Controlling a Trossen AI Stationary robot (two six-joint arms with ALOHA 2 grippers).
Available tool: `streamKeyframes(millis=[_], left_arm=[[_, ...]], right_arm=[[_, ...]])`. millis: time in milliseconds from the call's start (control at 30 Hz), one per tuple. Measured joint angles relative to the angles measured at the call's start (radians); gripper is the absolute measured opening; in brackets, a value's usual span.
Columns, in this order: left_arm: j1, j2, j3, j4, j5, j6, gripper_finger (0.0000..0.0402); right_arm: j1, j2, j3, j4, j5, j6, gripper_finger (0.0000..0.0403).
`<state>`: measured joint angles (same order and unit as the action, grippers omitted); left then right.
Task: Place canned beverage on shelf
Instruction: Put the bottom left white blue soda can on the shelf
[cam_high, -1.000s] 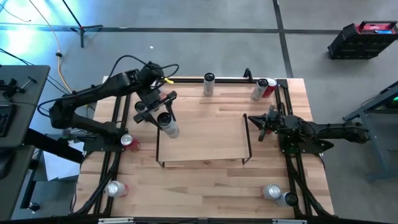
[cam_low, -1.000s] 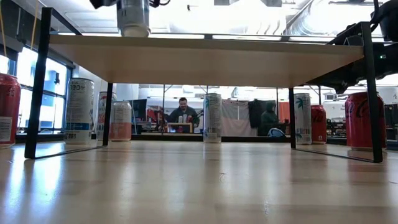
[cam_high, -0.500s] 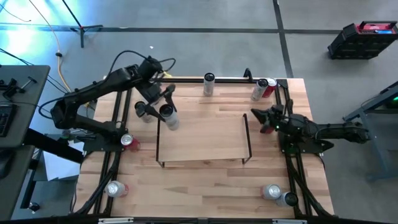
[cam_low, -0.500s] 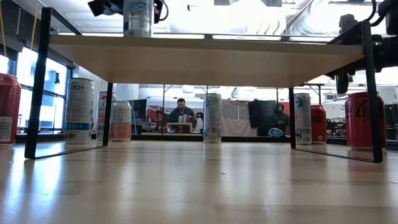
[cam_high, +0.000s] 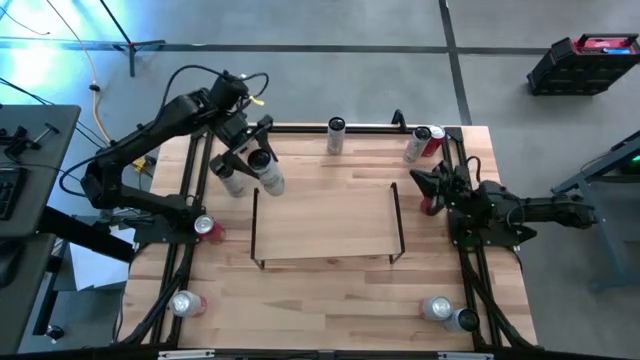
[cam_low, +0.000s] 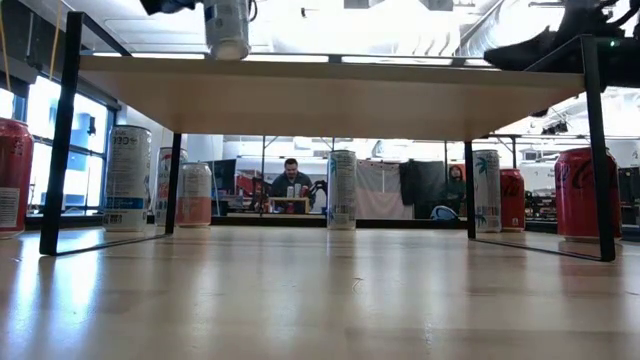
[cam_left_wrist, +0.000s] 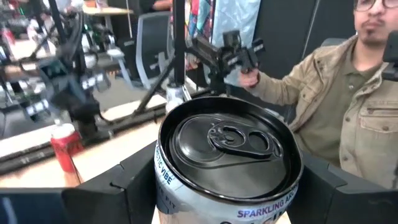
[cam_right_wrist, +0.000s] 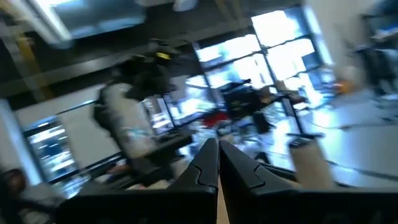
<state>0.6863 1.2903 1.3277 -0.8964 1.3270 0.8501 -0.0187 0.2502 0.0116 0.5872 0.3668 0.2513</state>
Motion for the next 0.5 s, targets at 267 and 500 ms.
streamKeyframes(millis=[267,500], left_arm=[[-0.052,0.002,-0.039,-0.118,-0.031,0.151,0.0248],[-0.074,0.007,-0.039,-0.110,-0.095,0.142,0.0248]], right_arm=[[0.109,0.245,0.018,0.409,-0.110,-0.205,0.0000],[0.153,0.507,0.233,0.358,-0.116,-0.329,0.0000]])
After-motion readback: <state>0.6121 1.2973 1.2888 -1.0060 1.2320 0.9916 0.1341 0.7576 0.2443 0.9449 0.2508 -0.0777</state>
